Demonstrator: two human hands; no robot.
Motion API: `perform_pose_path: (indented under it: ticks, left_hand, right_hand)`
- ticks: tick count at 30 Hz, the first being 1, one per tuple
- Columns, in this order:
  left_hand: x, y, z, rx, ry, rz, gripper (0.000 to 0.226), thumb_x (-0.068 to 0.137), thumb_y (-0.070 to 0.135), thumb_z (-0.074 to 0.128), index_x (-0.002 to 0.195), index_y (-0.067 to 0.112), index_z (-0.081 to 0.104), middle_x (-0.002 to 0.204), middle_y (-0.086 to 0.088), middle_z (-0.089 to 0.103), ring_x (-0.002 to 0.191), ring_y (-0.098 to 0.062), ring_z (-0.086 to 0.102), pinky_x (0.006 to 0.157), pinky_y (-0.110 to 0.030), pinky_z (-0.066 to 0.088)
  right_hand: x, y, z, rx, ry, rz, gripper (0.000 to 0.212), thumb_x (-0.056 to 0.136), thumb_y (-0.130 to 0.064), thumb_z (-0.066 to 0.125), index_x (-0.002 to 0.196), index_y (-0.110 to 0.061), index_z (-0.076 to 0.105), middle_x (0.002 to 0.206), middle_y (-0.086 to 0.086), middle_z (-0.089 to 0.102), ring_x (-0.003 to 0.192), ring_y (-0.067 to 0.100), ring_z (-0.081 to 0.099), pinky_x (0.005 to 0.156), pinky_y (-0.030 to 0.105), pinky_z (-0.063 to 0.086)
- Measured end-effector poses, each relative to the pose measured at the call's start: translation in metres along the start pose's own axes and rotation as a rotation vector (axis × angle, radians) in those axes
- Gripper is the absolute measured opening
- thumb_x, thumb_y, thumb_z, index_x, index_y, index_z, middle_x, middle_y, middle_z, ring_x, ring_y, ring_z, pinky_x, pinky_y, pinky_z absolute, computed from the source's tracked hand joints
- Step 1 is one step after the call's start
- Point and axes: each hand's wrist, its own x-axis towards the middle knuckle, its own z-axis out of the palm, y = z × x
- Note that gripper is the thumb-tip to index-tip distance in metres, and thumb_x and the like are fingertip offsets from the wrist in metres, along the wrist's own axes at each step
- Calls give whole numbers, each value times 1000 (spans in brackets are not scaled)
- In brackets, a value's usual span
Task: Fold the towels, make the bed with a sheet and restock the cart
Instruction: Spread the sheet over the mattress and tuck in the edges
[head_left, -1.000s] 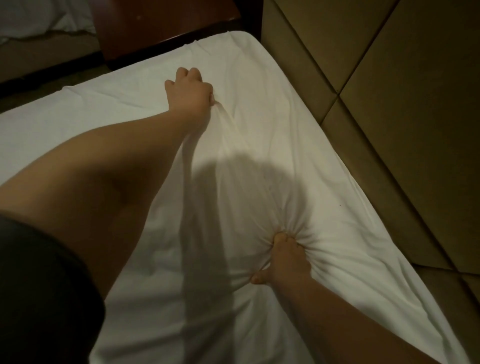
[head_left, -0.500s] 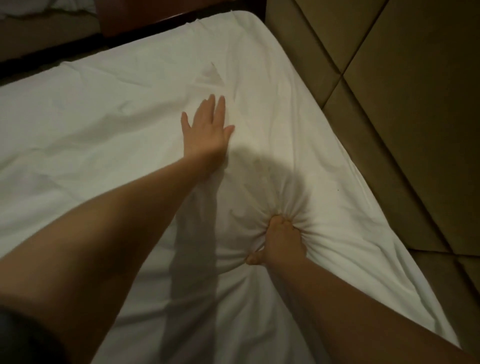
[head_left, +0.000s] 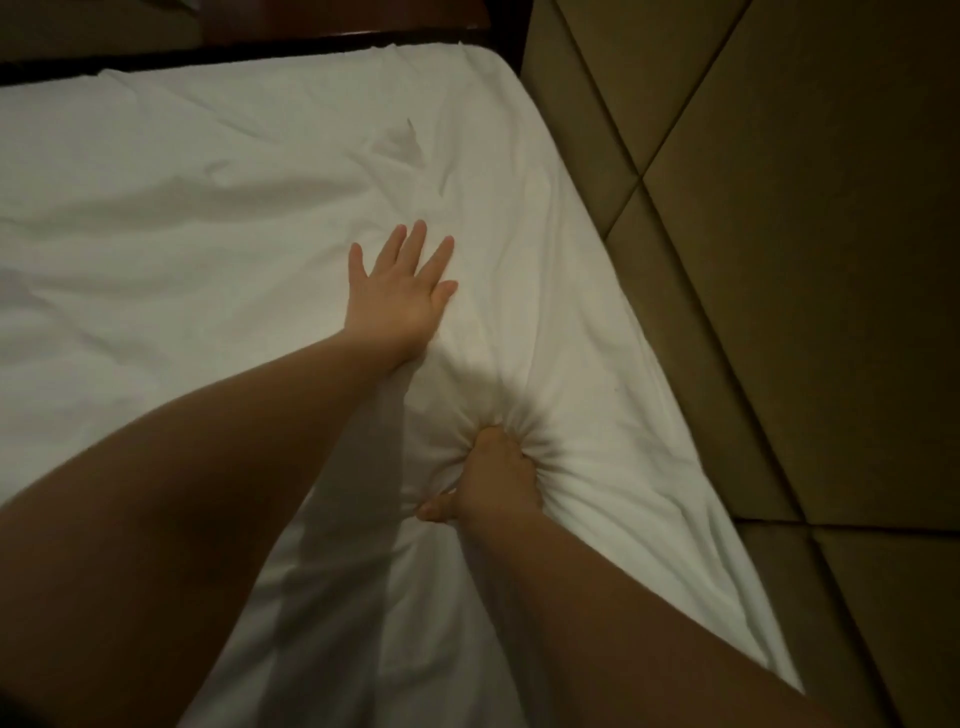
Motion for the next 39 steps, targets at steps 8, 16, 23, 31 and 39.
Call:
perform_pose_path:
  ticks: [8,16,23,31,39]
  left_hand:
    - [-90,26,7,-117,56,-12,53,102,38,21,152,23,9,159,-4,10,146,-19,8,116,-42,2]
    - [-205,63,10,-127,58,-163,53,102,39,21,152,23,11,159,-1,9,147,-18,6,116,-46,-1]
    - [-262,97,26,-132,52,-134,54,96,46,26,144,25,38,154,-10,27,142,-27,25,110,-58,17]
    - [-353,126,46,-56,27,-127,52,93,44,42,138,19,47,141,-14,48,129,-31,47,102,-59,34]
    - [-423,154,43,-140,99,-107,55,101,43,23,132,13,56,132,-20,55,119,-35,56,92,-60,42]
  right_hand:
    - [-14,10,3,18,99,-115,104,68,-53,78,146,-14,20,145,11,34,135,29,33,109,38,32]
    - [-69,78,9,134,551,-175,51,93,-47,48,133,-16,44,133,4,46,121,22,44,103,34,34]
    - [-87,80,-14,-29,274,-73,46,98,-43,43,129,-10,47,129,10,56,117,30,52,90,35,39]
    - [-101,102,-15,112,173,-107,63,90,-52,51,137,-10,42,136,9,50,121,30,49,90,33,39]
    - [-216,188,42,189,231,-102,42,93,-45,48,118,-13,52,110,3,60,99,25,58,84,34,47]
